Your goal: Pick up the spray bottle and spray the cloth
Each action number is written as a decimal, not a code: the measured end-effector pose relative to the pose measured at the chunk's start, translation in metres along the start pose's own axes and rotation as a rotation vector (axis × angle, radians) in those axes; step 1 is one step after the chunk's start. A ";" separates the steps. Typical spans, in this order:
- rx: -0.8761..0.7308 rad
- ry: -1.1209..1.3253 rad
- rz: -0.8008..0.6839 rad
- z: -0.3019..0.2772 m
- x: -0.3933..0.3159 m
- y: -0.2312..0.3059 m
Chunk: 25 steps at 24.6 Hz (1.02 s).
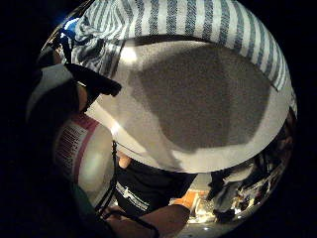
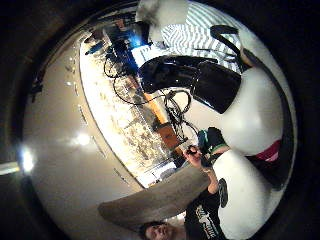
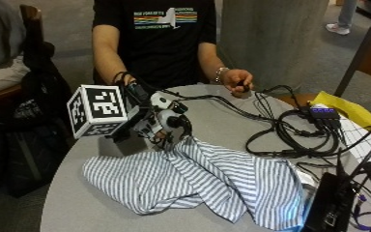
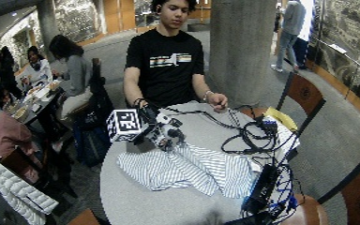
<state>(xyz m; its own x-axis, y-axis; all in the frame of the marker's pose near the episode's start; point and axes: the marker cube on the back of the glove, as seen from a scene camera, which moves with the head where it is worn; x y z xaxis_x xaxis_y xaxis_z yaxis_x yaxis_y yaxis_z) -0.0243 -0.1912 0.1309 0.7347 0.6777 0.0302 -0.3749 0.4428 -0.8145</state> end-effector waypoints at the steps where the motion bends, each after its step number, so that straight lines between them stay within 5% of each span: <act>1: -0.002 -0.005 -0.001 0.000 0.000 0.000; 18: -0.006 -0.008 -0.009 0.005 -0.004 0.002; 25: 0.083 -0.180 -0.285 0.024 -0.012 0.014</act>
<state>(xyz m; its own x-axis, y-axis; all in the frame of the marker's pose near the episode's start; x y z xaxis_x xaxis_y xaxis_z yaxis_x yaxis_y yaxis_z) -0.0521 -0.1786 0.1329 0.7075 0.6095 0.3577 -0.2196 0.6706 -0.7086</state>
